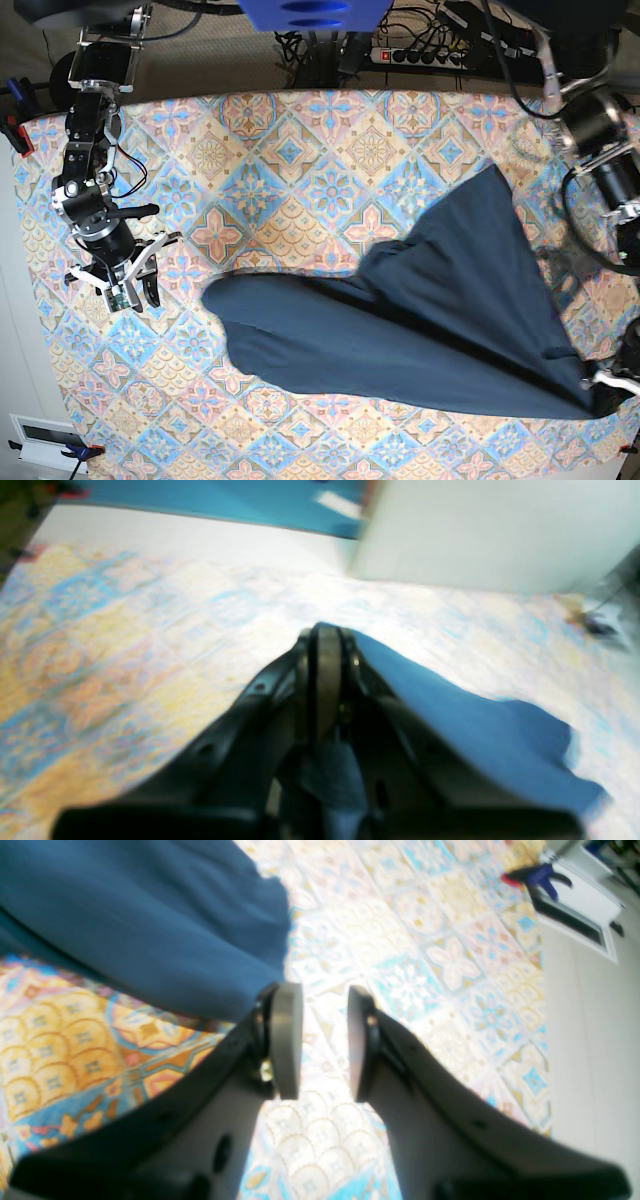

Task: Layout the t-shirt on the table in an organized manner, then fold the t-shirt properly
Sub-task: 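Lift the held shirt with the left gripper and swing it across the table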

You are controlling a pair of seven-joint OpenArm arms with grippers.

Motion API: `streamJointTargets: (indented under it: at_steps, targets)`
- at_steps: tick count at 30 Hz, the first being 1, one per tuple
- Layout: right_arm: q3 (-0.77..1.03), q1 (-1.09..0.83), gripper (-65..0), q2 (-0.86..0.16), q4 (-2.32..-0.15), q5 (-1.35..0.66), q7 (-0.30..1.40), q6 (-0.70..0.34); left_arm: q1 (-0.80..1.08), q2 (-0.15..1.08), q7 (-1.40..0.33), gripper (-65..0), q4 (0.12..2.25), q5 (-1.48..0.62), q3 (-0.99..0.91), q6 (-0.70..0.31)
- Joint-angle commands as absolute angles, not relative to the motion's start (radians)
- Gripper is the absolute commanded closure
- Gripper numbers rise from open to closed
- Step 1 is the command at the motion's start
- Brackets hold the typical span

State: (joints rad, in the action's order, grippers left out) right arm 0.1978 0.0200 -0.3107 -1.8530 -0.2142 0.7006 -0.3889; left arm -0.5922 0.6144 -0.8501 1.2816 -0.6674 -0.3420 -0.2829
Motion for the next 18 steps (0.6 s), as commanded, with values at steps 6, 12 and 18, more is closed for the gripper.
streamJointTargets:
  at_steps: [6,12,18]
  targets:
    - [0.148,0.035,-14.6,-0.309,-1.876,-0.220,0.677,-0.386,-0.616,0.751,-0.430,-0.2,0.934,-0.654,-0.073,-0.288]
    - [0.128,0.007,-14.6,-0.308,-1.879,-0.217,0.677,-0.386,-0.615,0.730,-0.315,-14.4,0.854,-0.389,0.019,-0.114]
    - [0.127,0.007,-14.6,-0.300,-1.879,-0.217,0.677,-0.387,-0.504,0.731,-0.349,-27.0,0.941,-0.446,0.018,-0.054]
